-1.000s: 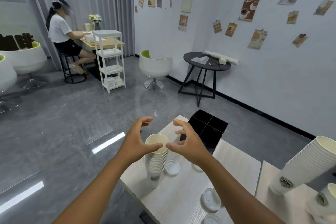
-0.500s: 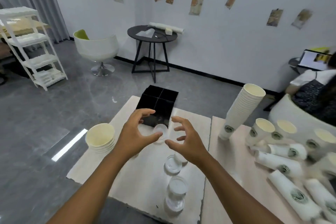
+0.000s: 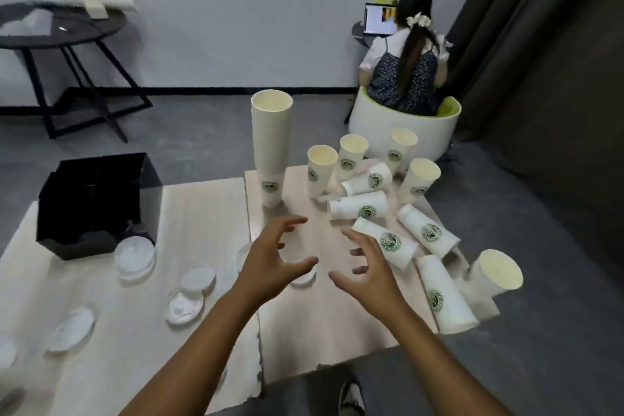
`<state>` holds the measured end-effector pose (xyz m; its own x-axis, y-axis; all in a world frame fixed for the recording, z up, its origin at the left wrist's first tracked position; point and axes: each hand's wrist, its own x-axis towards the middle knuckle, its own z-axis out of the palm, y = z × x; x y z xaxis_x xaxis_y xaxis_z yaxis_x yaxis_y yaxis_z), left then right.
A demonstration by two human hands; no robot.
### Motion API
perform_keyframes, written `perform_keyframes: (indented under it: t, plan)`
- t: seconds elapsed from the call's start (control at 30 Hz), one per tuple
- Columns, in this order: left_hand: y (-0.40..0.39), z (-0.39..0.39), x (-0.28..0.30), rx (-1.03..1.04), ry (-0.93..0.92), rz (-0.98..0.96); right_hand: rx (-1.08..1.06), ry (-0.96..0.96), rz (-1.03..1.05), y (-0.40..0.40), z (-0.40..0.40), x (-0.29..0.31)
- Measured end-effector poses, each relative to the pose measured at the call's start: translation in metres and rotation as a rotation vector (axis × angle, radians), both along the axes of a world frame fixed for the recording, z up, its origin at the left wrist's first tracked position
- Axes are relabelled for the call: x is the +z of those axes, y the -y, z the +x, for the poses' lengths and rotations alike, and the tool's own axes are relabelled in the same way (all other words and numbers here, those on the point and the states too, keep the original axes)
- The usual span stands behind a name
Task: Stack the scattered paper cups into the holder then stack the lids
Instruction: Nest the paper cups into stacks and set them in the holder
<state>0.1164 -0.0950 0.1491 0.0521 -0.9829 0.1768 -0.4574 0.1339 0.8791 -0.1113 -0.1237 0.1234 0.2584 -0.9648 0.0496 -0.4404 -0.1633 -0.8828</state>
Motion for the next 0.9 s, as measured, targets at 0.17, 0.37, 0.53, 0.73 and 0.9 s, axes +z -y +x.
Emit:
perform_keyframes:
  t: [0.17, 0.37, 0.53, 0.73, 0.9]
  plan:
    - [0.040, -0.087, -0.018, -0.174, 0.026, 0.060, -0.192, 0.011, 0.041, -0.002, -0.089, -0.028]
    - [0.078, -0.168, -0.032, -0.300, 0.052, 0.098, -0.304, 0.093, 0.036, 0.011, -0.162, -0.033]
    - [0.099, -0.228, -0.033, -0.348, 0.031, 0.092, -0.360, 0.090, -0.072, 0.010, -0.206, -0.016]
    - [0.112, -0.287, -0.041, -0.436, 0.007, 0.115, -0.496, 0.031, -0.225, 0.007, -0.249, 0.000]
    - [0.117, -0.312, -0.058, -0.485, 0.045, 0.149, -0.581, -0.032, -0.213, 0.011, -0.278, -0.022]
